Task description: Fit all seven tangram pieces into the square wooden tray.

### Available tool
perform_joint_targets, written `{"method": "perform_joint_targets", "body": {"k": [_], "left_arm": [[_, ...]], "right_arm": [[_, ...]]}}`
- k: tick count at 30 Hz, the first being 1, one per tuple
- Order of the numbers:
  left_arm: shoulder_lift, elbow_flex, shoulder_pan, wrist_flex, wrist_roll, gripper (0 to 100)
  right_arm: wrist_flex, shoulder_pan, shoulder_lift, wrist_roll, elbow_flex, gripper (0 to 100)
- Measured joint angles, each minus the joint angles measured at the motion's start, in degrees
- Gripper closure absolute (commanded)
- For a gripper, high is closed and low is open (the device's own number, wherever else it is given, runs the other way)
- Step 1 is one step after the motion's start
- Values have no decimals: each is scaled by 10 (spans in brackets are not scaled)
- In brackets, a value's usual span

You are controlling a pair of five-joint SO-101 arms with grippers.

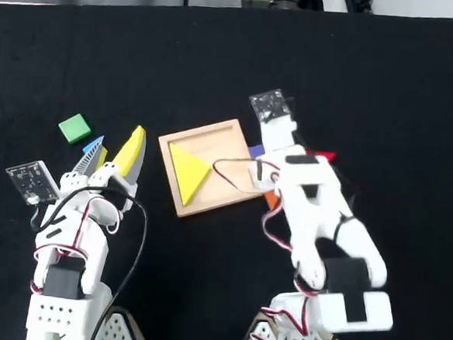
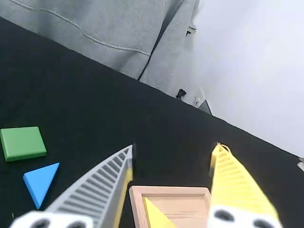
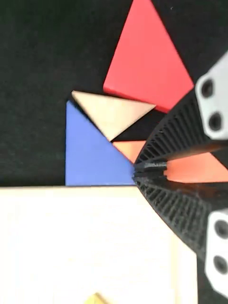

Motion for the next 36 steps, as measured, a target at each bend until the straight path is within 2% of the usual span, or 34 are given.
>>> {"method": "perform_joint_targets", "body": {"k": [20,25,28,36], "left_arm": [[-4,8,28,0,-40,737],[-4,8,-33,-6,-39,737],[-4,8,-74,-21,-11,737],[-4,8,-85,-23,4,737]], "right_arm": [[83,-86,-5,4,-20,988],[83,-127,-43,4,-26,988],[84,-156,-41,4,-74,988],[84,-186,112,-15,-201,988]]}}
